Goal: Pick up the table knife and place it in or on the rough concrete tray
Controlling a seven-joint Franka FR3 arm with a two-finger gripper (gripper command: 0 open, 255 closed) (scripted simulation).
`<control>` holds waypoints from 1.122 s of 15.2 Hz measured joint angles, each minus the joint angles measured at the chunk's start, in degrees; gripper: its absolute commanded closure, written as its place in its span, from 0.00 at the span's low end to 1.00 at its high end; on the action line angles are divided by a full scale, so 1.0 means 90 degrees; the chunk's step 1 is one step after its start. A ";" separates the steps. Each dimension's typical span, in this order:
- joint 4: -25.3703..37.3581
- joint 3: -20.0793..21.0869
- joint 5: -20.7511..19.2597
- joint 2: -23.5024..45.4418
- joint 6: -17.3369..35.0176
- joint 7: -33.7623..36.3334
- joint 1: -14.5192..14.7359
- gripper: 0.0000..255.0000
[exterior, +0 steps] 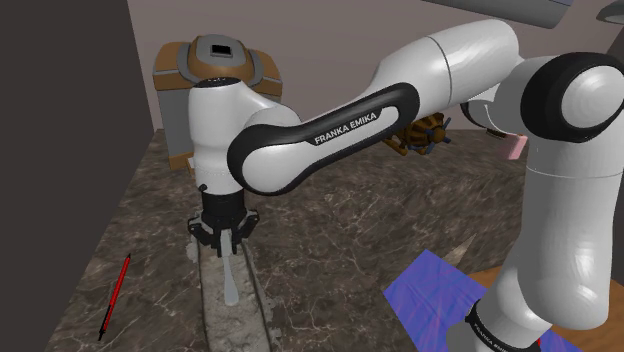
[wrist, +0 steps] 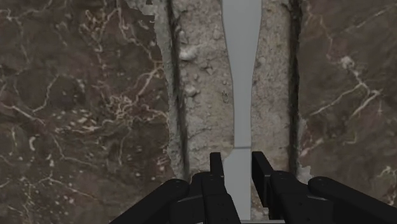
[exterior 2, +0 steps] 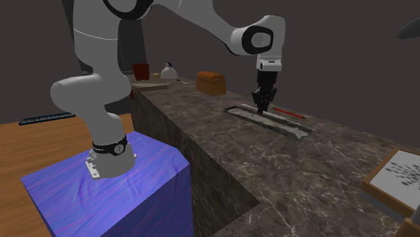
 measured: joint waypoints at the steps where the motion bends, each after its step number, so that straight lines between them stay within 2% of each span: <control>1: 0.0000 0.0000 0.0000 0.0000 0.0000 0.0000 0.0000 0.00; 7: 0.0000 0.0000 0.0000 0.0000 0.0000 0.0000 0.0000 0.00; 11: 0.0415 0.0061 0.0143 -0.0168 -0.0540 -0.0110 -0.0030 0.00; 17: 0.0477 0.0093 0.0212 -0.0274 -0.0696 -0.0140 -0.0050 0.00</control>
